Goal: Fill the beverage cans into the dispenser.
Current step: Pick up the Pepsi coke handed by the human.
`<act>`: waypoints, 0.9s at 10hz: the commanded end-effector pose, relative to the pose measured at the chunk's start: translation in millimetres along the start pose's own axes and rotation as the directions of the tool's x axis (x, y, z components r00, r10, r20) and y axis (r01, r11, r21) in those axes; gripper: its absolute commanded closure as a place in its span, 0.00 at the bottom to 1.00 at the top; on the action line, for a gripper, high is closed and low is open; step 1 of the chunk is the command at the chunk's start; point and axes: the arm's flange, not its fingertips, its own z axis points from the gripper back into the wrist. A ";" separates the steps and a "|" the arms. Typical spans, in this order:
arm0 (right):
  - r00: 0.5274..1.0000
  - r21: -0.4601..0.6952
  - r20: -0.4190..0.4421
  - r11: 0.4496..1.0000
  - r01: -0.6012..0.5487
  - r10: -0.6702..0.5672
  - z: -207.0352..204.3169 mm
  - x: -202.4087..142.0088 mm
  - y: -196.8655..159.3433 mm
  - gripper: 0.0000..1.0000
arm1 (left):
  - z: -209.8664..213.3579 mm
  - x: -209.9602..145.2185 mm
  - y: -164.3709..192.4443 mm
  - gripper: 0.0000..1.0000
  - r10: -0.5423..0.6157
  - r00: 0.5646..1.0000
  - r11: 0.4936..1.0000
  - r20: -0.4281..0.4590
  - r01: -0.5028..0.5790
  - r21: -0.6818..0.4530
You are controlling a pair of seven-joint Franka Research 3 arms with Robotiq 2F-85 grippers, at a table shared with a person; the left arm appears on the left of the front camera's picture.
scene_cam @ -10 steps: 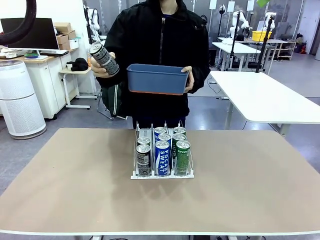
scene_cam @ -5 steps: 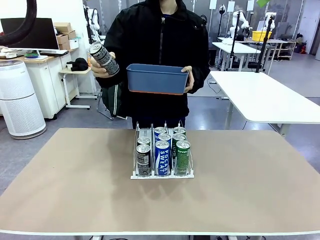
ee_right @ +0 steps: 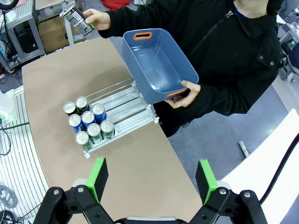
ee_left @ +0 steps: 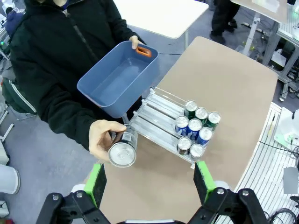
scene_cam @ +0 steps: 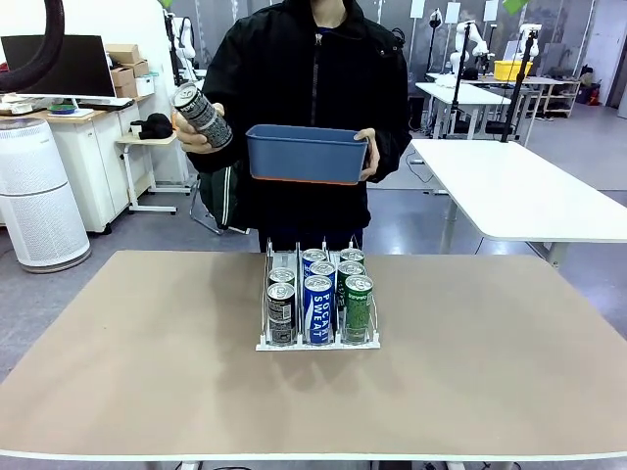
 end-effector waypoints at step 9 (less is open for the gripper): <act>1.000 -0.006 -0.010 1.000 -0.005 0.005 0.2 0.1 0.1 0.00 | -86.6 -45.5 36.3 0.00 0.022 0.989 1.000 -0.145 -0.023 -0.005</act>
